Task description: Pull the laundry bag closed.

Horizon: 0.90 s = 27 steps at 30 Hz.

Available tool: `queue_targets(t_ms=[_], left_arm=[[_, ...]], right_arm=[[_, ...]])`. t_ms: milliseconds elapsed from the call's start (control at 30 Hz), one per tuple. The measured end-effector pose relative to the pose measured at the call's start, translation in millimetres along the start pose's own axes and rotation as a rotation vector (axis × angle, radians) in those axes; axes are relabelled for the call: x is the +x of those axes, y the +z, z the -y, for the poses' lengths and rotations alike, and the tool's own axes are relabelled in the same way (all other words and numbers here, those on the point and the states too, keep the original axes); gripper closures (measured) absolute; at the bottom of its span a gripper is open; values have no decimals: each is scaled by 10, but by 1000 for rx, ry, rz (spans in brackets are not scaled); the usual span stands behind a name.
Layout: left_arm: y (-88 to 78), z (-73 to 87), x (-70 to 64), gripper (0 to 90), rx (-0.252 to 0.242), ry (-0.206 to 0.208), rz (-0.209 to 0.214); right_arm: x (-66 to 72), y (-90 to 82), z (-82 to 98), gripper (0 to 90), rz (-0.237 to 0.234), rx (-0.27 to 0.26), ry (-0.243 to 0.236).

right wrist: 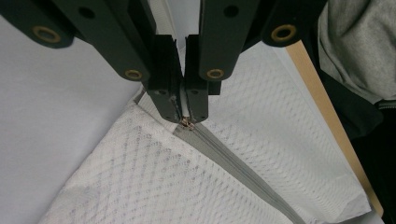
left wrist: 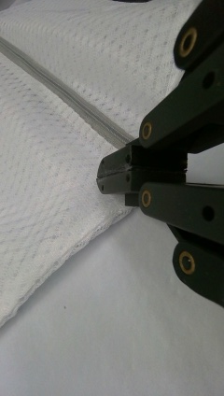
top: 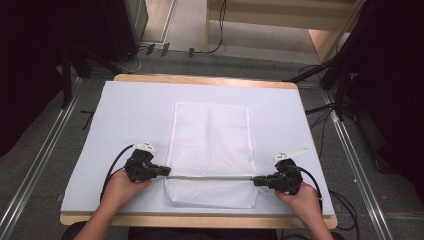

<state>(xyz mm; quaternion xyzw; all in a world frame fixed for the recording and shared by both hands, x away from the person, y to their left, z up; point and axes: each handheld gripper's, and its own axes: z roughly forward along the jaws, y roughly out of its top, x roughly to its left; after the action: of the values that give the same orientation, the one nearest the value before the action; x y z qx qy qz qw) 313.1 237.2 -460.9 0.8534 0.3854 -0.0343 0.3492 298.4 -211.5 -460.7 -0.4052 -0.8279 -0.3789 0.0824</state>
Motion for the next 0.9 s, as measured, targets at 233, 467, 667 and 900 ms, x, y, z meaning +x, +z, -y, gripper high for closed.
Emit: queue_targets(t_ms=[233, 467, 667, 900], left_arm=[[-10, -28, 11, 781, 2, 10, 47], [-33, -52, -6, 617, -12, -17, 53], [-93, -77, 1, 519, -32, -46, 43], [-189, -81, 46, 451, -31, -67, 3]], right_arm=[[3, -6, 0, 807, 28, -16, -27], [14, -35, -16, 590, 40, -56, -44], [-4, -91, -36, 492, 65, -117, -76], [-33, -153, -46, 432, 98, -152, -104]])
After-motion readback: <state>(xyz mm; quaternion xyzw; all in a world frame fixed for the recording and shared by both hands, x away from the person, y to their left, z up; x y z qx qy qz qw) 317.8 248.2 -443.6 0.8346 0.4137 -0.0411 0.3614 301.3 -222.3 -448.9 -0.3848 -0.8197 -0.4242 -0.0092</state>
